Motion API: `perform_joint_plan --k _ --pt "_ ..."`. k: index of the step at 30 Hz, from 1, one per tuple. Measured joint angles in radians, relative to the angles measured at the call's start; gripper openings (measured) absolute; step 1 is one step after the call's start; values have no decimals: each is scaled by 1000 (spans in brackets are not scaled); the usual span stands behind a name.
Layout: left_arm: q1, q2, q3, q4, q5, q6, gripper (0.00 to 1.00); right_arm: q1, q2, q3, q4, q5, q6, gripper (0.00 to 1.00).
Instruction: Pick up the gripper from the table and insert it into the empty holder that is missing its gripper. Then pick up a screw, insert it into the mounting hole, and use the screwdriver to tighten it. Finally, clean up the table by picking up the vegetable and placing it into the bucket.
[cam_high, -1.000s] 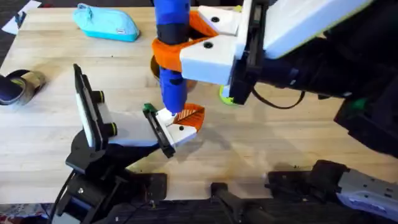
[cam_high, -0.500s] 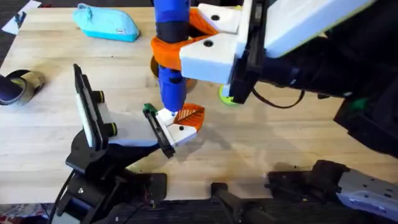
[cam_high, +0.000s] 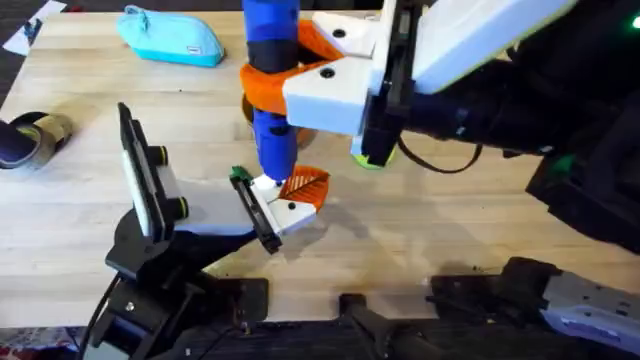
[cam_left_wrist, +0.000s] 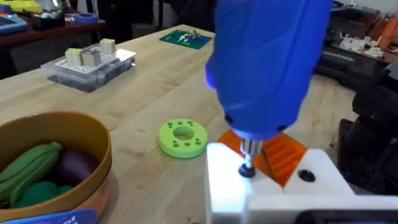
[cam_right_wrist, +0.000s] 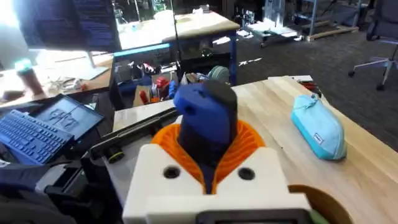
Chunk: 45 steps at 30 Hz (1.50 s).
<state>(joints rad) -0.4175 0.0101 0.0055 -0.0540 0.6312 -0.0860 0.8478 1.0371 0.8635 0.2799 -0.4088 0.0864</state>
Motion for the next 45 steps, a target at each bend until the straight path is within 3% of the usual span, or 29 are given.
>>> perform_joint_plan --k 29,39,45 --pt "0 0 0 0 1 0 18 -1 9 0 0 -6 0 35" --pt "0 0 0 -1 0 0 18 -47 -116 16 43 -4 8 34" --pt "0 0 0 -1 0 0 18 -55 -104 41 2 -4 2 33"
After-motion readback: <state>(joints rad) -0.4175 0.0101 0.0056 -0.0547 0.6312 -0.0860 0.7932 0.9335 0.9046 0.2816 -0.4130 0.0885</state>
